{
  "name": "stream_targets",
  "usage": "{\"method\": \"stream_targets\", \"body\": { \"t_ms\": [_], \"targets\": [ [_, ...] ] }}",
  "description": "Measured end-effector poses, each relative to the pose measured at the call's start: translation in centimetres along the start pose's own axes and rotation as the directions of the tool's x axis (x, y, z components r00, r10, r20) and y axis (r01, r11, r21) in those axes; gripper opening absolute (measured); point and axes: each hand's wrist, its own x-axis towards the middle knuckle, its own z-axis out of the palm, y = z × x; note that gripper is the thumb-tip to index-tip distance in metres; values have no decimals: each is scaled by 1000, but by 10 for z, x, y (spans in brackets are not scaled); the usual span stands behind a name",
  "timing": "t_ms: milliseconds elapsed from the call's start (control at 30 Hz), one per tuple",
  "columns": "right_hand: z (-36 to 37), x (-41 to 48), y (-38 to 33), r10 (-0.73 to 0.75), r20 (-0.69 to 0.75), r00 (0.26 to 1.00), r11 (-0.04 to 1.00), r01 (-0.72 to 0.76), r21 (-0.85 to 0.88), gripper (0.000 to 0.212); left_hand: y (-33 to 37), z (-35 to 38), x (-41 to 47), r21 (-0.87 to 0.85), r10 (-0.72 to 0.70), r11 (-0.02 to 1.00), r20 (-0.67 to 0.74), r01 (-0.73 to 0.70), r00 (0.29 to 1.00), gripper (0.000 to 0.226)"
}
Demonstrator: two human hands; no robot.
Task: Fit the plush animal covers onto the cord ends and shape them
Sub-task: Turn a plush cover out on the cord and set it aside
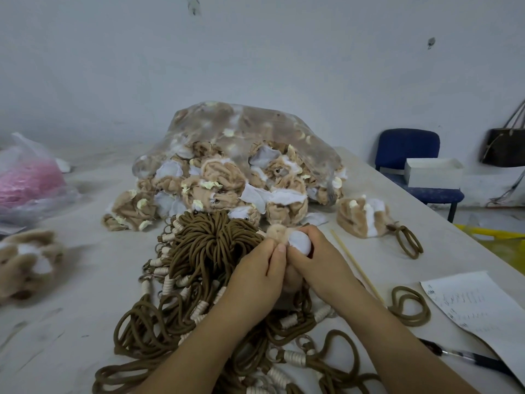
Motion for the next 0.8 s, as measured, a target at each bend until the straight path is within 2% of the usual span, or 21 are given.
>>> {"method": "stream_targets", "body": {
  "t_ms": [133, 200, 267, 333, 467, 600, 700, 800],
  "targets": [
    [2, 0, 1, -21, 7, 1000, 1000, 21, -21, 18, -2, -1, 1, 19, 30, 999, -12, -30, 999, 33],
    [2, -1, 1, 16, 42, 999, 995, -20, 99, 14, -2, -2, 1, -16, 32, 999, -68, -33, 997, 34],
    [2, -2, 0, 80, 65, 995, 947, -96, 305, 7, -1, -3, 0, -27, 23, 999, -138, -27, 990, 33],
    [1, -3, -1, 109, 62, 992, 887, -125, 444, 12, -1, -3, -1, 35, -15, 999, -132, 20, 991, 40],
    [2, -4, -2, 128, 105, 986, 855, -163, 492, 15, -2, -1, -2, 190, -7, 982, -58, 18, 998, 31],
    [-2, -4, -4, 66, 275, 959, 740, -232, 631, 30, -1, -5, 0, 135, -15, 990, -123, 31, 992, 30],
    [-9, -5, -1, -7, 357, 934, 756, -228, 613, 40, 2, -7, -1, 75, -33, 996, -184, 47, 982, 31],
    [-11, -5, 2, -15, 363, 932, 816, -198, 542, 32, 5, -7, -4, 105, 21, 994, -185, -1, 983, 32]
  ]
}}
